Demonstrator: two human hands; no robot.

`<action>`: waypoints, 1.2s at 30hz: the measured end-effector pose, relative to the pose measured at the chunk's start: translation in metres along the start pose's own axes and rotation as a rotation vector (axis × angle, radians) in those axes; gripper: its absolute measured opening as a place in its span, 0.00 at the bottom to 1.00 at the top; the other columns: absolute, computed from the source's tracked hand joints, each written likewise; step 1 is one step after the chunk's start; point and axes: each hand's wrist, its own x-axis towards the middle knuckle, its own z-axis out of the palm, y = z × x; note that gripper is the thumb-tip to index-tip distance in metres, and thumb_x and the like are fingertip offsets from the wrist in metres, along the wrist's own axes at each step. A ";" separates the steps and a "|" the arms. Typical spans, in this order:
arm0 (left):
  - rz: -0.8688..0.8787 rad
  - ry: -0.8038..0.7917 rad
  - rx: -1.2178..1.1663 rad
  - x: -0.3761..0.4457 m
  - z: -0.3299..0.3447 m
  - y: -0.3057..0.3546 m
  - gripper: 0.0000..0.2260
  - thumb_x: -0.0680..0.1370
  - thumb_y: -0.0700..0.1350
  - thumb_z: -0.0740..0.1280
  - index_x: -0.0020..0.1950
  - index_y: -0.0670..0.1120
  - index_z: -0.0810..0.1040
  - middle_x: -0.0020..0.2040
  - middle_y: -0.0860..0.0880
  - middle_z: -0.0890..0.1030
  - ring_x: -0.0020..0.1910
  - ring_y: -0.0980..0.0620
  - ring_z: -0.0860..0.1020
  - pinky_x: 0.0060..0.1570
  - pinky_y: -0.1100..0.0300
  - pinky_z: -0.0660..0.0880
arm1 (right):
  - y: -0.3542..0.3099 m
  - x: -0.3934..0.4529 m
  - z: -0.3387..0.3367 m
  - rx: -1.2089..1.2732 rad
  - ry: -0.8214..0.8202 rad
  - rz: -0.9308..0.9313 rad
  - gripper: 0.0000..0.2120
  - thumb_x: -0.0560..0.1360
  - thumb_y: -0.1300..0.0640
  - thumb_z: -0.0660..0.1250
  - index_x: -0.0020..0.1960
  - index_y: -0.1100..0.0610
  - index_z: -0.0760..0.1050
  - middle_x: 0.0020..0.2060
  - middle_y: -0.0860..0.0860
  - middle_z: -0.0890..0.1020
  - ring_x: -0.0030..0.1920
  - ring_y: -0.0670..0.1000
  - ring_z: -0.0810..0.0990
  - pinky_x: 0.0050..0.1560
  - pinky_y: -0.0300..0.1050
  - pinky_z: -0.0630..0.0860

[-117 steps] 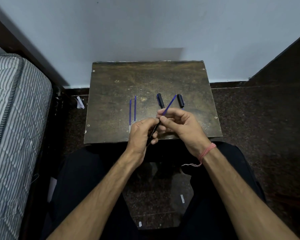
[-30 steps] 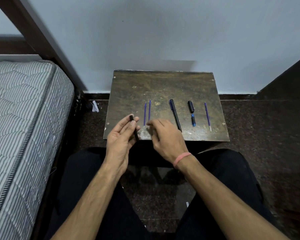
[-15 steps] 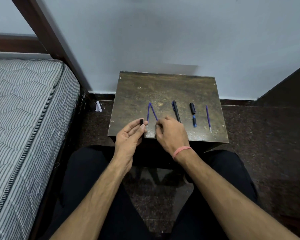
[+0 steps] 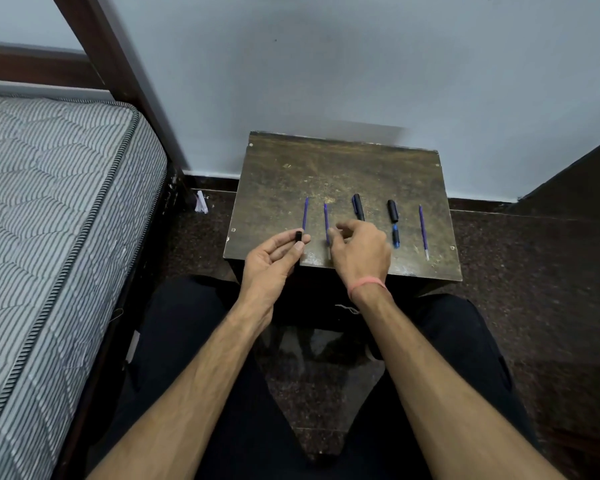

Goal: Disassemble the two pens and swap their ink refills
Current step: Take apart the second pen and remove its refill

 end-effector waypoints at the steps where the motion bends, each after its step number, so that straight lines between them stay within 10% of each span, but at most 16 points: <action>1: 0.002 -0.006 0.011 0.000 0.001 0.000 0.11 0.84 0.36 0.74 0.65 0.46 0.87 0.59 0.46 0.92 0.56 0.55 0.87 0.70 0.52 0.78 | -0.002 0.003 0.002 -0.024 -0.016 0.025 0.11 0.80 0.45 0.76 0.57 0.51 0.88 0.48 0.48 0.91 0.54 0.55 0.89 0.52 0.46 0.79; 7: 0.017 -0.048 0.104 0.001 0.006 -0.006 0.11 0.84 0.38 0.75 0.67 0.43 0.86 0.58 0.47 0.92 0.49 0.63 0.87 0.52 0.69 0.81 | -0.007 0.015 0.003 -0.242 -0.053 -0.015 0.04 0.76 0.52 0.78 0.47 0.53 0.88 0.43 0.54 0.89 0.51 0.62 0.88 0.44 0.45 0.73; 12: 0.025 -0.075 0.186 0.001 0.004 -0.010 0.11 0.84 0.39 0.76 0.66 0.45 0.87 0.58 0.48 0.92 0.51 0.64 0.88 0.48 0.71 0.80 | 0.008 0.002 -0.004 -0.349 -0.073 -0.016 0.05 0.73 0.53 0.76 0.40 0.54 0.86 0.28 0.47 0.73 0.36 0.59 0.80 0.39 0.45 0.71; 18: 0.005 -0.117 0.211 -0.003 0.003 -0.012 0.10 0.85 0.41 0.75 0.66 0.47 0.87 0.60 0.49 0.92 0.53 0.59 0.87 0.49 0.68 0.82 | 0.027 -0.012 -0.014 -0.384 -0.161 -0.050 0.10 0.71 0.49 0.74 0.36 0.55 0.82 0.29 0.50 0.79 0.33 0.57 0.77 0.36 0.47 0.72; 29: 0.015 -0.143 0.321 -0.010 0.003 -0.020 0.10 0.86 0.41 0.74 0.66 0.49 0.88 0.60 0.49 0.92 0.54 0.59 0.86 0.56 0.67 0.78 | 0.058 -0.022 -0.044 0.686 -0.257 -0.043 0.11 0.85 0.57 0.73 0.66 0.48 0.78 0.47 0.50 0.91 0.37 0.48 0.88 0.35 0.41 0.83; 36: 0.011 -0.156 0.289 -0.007 0.008 -0.028 0.11 0.84 0.37 0.75 0.65 0.47 0.89 0.60 0.45 0.92 0.63 0.46 0.89 0.70 0.53 0.81 | 0.051 -0.021 -0.031 0.952 -0.310 -0.036 0.04 0.85 0.63 0.71 0.57 0.56 0.83 0.48 0.55 0.92 0.49 0.49 0.91 0.52 0.43 0.85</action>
